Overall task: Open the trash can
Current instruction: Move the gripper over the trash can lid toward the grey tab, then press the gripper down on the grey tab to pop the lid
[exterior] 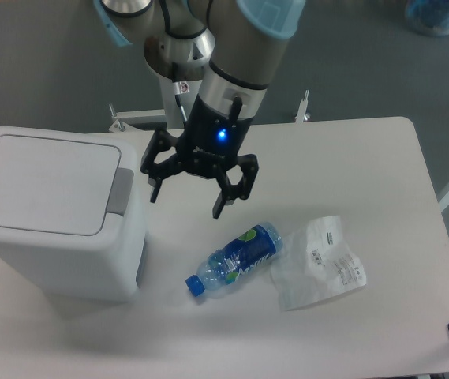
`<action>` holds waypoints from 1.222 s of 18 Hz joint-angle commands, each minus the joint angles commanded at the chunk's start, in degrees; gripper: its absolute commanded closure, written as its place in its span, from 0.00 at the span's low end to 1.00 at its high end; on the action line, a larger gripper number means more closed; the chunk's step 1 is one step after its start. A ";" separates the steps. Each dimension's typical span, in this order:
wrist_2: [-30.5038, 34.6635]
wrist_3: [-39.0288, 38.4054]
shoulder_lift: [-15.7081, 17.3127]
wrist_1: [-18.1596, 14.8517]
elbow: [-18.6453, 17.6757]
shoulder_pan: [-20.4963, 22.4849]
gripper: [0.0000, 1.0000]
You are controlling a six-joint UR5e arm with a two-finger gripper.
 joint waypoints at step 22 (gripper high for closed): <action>0.09 -0.79 0.27 0.00 -3.43 -2.64 0.00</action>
